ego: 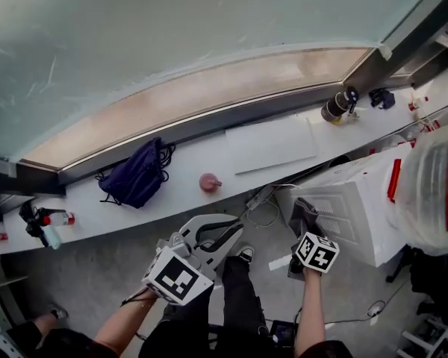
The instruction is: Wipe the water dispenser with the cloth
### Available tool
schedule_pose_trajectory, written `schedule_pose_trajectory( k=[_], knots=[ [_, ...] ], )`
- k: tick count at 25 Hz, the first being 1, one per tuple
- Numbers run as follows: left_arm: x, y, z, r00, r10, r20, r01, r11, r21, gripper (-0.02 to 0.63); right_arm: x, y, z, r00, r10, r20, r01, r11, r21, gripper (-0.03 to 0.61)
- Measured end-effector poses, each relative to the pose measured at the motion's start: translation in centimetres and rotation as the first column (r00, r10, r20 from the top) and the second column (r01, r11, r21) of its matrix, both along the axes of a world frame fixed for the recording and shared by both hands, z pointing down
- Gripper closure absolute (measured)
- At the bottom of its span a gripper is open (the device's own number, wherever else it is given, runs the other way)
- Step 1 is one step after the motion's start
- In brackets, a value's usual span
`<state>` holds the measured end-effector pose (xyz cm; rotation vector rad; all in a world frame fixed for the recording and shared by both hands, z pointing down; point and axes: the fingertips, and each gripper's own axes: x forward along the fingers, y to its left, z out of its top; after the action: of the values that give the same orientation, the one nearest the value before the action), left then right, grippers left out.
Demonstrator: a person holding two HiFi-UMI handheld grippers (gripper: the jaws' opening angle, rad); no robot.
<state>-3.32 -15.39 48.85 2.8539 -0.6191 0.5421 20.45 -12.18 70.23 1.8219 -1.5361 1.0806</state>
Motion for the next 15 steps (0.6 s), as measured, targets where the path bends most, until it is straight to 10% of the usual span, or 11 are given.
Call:
schedule_pose_trajectory(
  k=[15],
  knots=[
    [-0.1, 1.9, -10.9, 0.984, 0.063, -0.166, -0.071, 0.996, -0.046, 0.571, -4.7, 6.5, -24.1, 0.997, 0.067, 0.042, -0.075, 0.969, 0.235, 0.472]
  ],
)
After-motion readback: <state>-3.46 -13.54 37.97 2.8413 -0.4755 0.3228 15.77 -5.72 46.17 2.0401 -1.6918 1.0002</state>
